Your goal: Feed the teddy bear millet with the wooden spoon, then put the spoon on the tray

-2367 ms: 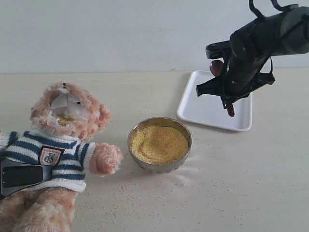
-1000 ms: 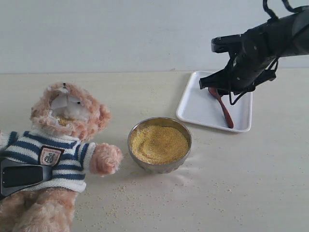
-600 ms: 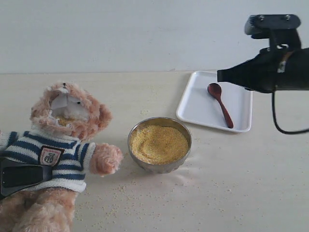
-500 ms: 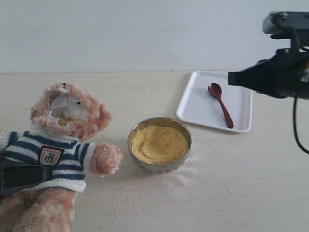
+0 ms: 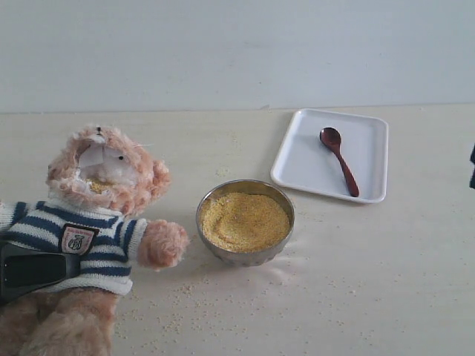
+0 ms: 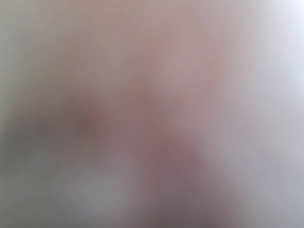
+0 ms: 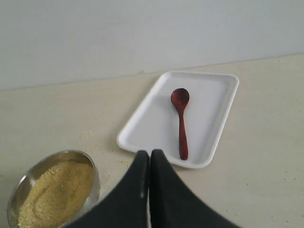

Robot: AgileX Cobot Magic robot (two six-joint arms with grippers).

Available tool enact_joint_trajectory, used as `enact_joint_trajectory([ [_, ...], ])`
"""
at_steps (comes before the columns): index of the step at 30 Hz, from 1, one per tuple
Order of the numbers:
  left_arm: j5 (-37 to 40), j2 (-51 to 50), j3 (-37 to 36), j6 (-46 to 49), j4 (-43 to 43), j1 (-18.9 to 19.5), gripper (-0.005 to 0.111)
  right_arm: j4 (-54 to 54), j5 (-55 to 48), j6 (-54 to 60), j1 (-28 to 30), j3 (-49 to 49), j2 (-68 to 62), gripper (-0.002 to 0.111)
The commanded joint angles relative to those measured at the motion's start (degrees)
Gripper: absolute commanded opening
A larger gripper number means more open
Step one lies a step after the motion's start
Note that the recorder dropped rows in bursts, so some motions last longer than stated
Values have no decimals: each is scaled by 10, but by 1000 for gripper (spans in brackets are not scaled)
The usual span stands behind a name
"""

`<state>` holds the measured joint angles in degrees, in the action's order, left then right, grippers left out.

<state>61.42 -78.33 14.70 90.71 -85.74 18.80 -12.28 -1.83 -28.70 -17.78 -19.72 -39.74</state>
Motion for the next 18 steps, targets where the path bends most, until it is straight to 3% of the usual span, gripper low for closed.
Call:
enact_joint_trajectory([
  [1,13,4,-2,4,-6,1,5,3,-15,-13,1,4,55,0],
  [7,13,4,-2,4,-6,1,5,0,1,-9,1,4,92,0],
  [18,13,4,-2,4,-6,1,5,-2,-126,14,-9,4,97,0],
])
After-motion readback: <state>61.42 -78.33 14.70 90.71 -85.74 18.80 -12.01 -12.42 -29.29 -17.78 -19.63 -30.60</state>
